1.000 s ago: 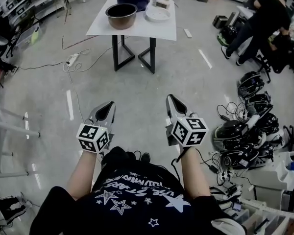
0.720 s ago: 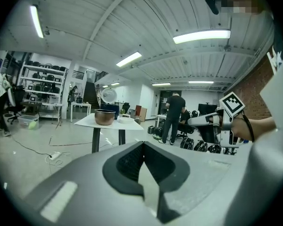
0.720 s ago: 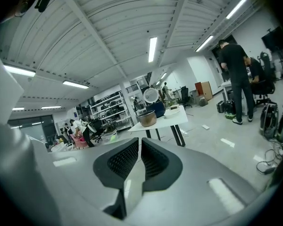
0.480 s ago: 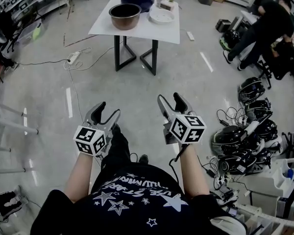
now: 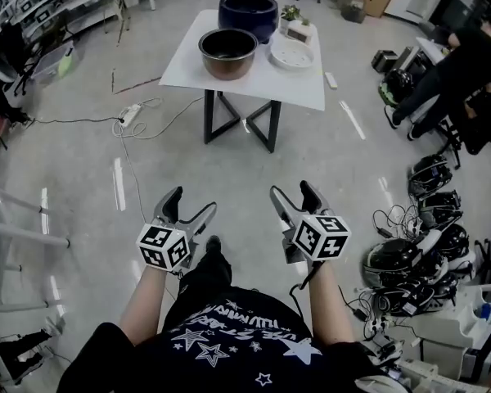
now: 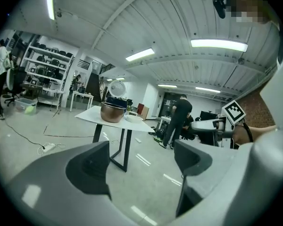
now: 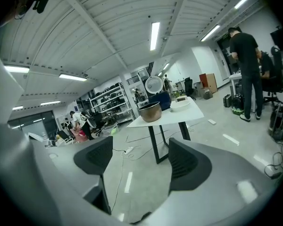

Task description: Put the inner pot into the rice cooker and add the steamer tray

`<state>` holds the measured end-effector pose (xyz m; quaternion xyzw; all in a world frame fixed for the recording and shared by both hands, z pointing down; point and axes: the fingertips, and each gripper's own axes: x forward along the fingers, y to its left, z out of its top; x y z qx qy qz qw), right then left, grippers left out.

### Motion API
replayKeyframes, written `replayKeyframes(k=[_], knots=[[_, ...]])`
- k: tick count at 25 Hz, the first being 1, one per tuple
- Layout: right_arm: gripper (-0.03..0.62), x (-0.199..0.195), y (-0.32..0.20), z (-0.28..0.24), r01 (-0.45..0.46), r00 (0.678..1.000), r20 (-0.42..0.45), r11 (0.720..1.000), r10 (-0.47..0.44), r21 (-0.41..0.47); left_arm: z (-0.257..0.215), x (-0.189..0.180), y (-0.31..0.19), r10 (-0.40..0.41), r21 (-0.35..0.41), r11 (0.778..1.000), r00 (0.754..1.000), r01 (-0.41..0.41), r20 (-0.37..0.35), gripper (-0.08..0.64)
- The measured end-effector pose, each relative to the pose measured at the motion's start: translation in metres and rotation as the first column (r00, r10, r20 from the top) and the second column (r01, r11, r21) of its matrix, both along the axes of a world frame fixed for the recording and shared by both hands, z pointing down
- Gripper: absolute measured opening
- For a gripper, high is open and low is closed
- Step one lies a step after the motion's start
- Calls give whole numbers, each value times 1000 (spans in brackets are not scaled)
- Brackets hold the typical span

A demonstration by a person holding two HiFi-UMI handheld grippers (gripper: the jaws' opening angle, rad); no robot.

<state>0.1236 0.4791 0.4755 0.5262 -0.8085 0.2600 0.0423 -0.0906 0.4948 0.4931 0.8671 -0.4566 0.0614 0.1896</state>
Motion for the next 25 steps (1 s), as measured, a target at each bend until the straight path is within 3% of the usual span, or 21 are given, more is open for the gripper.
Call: replayKeyframes(k=[10, 16, 25], knots=[[383, -63, -130, -16, -62, 998, 10, 998, 62, -25, -26, -59, -146, 62, 20, 998, 998, -61, -8, 420], [383, -80, -163, -12, -82, 997, -11, 995, 81, -54, -19, -79, -190, 88, -3, 996, 996, -88, -9, 420], [382, -77, -215, -5, -81, 997, -16, 995, 80, -66, -12, -75, -242, 82, -19, 996, 996, -83, -38, 420]])
